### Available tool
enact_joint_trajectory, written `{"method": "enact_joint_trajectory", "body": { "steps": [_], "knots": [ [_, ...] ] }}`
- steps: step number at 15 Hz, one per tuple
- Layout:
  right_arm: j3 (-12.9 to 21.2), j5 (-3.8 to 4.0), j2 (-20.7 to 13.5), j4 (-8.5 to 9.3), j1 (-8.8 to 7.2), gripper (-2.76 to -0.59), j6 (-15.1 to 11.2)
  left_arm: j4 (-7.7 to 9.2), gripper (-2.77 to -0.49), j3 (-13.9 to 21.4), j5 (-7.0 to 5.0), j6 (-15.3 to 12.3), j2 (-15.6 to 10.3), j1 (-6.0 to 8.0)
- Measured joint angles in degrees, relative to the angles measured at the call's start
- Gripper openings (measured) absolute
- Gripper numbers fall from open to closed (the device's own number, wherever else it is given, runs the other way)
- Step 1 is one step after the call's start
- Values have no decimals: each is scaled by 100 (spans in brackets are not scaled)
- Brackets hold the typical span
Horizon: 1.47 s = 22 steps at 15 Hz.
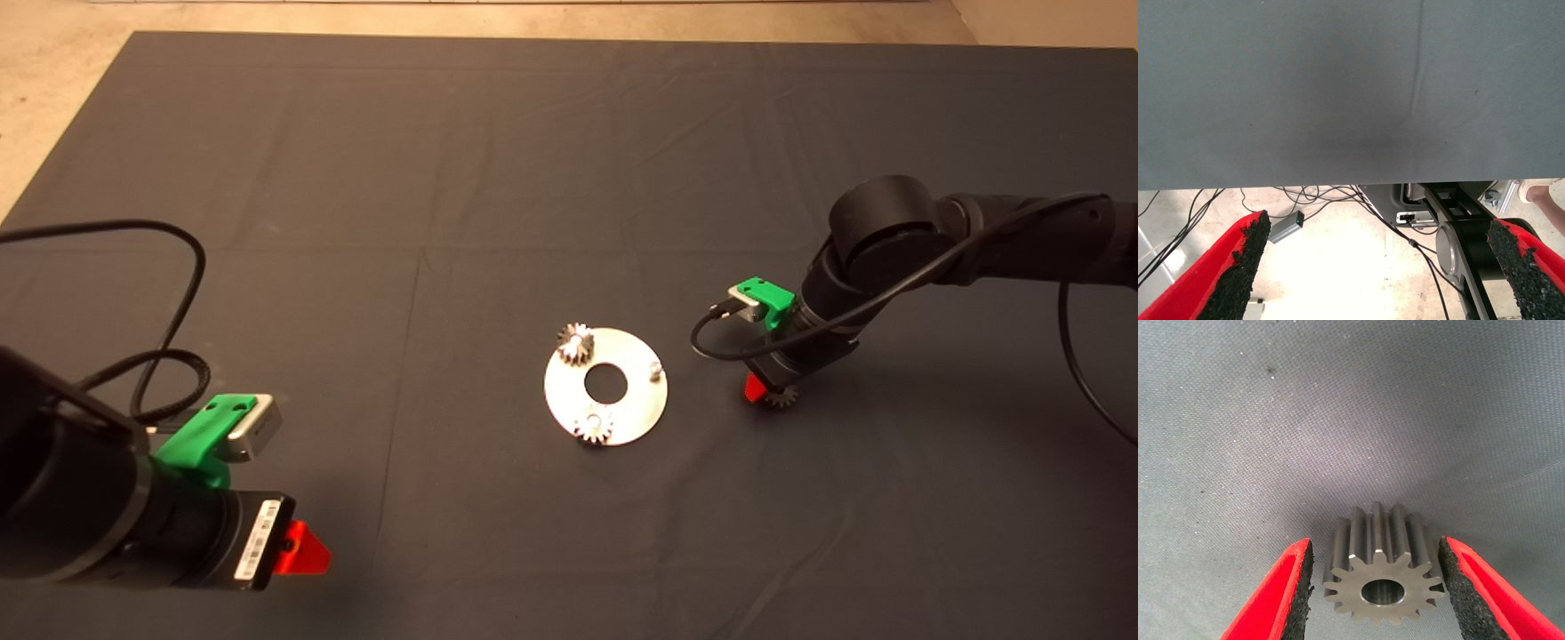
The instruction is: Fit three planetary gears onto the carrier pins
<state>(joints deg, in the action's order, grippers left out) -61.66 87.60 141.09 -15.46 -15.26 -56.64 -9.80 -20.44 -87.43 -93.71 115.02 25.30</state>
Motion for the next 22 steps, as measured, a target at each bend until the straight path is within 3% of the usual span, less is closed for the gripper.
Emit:
{"method": "enact_joint_trajectory", "body": {
  "steps": [6, 18, 22],
  "knots": [
    [6, 2, -35, 2, 2, -200, 6, 2, -93, 0, 0, 135, -96, 0],
    [445, 40, -179, 24, 2, -213, 113, 21, -93, 0, 0, 212, -145, 0],
    [483, 22, -269, 29, 88, -213, 116, 57, -93, 0, 0, 215, -173, 0]
  ]
}}
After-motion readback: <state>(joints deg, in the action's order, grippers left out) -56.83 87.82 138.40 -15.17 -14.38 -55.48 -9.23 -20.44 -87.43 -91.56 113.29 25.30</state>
